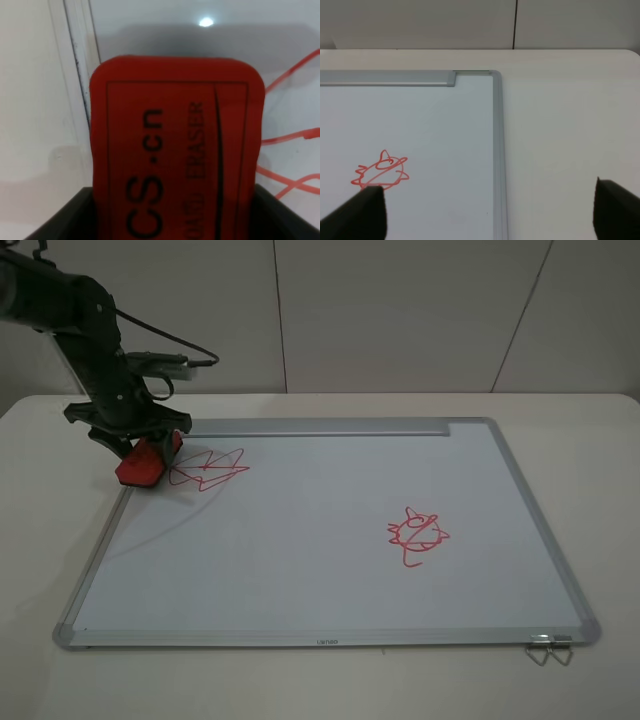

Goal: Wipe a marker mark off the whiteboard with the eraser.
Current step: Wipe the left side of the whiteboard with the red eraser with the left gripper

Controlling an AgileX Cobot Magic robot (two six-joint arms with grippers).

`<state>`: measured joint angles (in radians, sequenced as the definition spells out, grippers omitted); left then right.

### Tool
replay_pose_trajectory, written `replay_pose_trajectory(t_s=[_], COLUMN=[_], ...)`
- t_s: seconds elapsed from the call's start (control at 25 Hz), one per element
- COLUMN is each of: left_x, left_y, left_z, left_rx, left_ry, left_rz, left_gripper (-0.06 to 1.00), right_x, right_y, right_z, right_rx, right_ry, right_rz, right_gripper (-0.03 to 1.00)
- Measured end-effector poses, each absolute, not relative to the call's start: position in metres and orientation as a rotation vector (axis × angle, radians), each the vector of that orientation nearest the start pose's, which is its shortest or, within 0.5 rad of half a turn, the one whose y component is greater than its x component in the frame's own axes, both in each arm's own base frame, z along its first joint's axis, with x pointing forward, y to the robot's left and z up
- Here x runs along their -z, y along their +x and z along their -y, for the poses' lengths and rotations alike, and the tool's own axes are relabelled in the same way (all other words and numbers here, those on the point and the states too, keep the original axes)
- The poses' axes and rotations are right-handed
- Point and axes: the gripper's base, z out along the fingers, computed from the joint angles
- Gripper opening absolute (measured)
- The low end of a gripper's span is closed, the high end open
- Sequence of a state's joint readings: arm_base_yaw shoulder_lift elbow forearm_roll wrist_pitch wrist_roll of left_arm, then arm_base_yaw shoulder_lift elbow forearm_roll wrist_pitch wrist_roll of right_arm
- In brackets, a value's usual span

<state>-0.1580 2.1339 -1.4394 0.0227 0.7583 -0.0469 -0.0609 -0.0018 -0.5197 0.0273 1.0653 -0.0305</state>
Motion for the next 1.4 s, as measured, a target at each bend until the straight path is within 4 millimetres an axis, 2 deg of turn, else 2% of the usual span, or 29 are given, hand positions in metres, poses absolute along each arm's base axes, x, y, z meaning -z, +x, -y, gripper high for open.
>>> replay_pose_trajectory(t_s=[0.32,0.8,0.96,1.12,1.4], left_x=[-0.107,-0.098,-0.095,-0.091,-0.085], left_y=[0.419,0.422,0.421,0.419,0.399], left_z=[0.067,0.068,0.074,0.100,0.185], left_rx=[0.032,0.039,0.020,-0.007,0.027], left_ry=[0.173,0.169,0.216,0.367,0.667], left_rz=[-2.920,-2.927,-2.934,-2.906,-2.803], left_gripper=[0.57,0.57,0.57,0.57,0.57], right_x=[-0.282,-0.282,-0.282,-0.282,-0.282], right_y=[-0.008,-0.008,-0.008,-0.008,-0.008], right_z=[-0.003,-0.003,-0.003,-0.003,-0.003], right_rx=[0.025,0.025,0.025,0.025,0.025], right_ry=[0.029,0.029,0.029,0.029,0.029], right_rz=[-2.027,-2.027,-2.027,-2.027,-2.027], right_gripper=[0.71,0.71,0.71,0.71,0.71])
